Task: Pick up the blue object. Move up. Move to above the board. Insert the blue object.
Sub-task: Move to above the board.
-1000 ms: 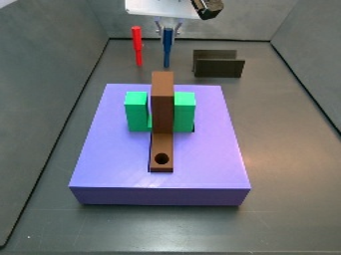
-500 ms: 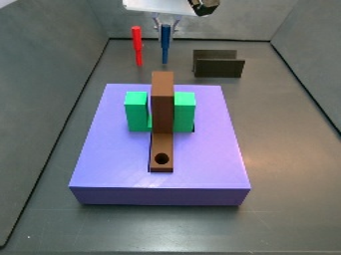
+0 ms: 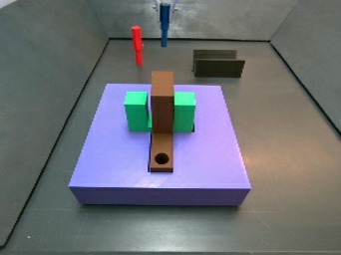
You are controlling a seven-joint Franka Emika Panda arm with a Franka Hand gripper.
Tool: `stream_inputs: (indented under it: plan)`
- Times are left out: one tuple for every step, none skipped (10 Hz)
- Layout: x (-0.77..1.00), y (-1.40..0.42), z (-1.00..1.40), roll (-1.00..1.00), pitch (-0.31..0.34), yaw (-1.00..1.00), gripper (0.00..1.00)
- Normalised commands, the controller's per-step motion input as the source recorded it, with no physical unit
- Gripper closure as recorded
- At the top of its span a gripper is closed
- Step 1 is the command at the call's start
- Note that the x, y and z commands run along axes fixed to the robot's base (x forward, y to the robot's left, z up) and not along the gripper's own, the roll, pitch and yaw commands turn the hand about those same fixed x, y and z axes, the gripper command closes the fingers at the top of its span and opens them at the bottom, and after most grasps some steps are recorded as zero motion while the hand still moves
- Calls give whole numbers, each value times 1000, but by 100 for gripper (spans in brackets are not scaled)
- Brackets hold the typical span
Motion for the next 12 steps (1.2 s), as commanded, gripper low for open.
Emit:
stream_inputs:
  plan:
    - [0, 0, 1400, 0, 0, 0, 100]
    - [-6, 0, 1400, -1, 7, -11, 100]
    - [-42, 3, 1400, 18, 25, -7, 100]
    - [27, 5, 1400, 14, 27, -2, 100]
    - [48, 11, 1400, 2, 76, -1, 100]
    - [22, 5, 692, 8, 88, 2, 100]
    - [25, -1, 271, 10, 70, 0, 100]
    - [22, -1400, 169, 94, 143, 329, 100]
    - [17, -1400, 176, 118, 132, 294, 100]
    - [15, -1400, 183, 118, 95, 208, 100]
    - [22, -1400, 187, 31, 69, 95, 100]
    - [27, -1400, 192, 34, 66, 54, 100]
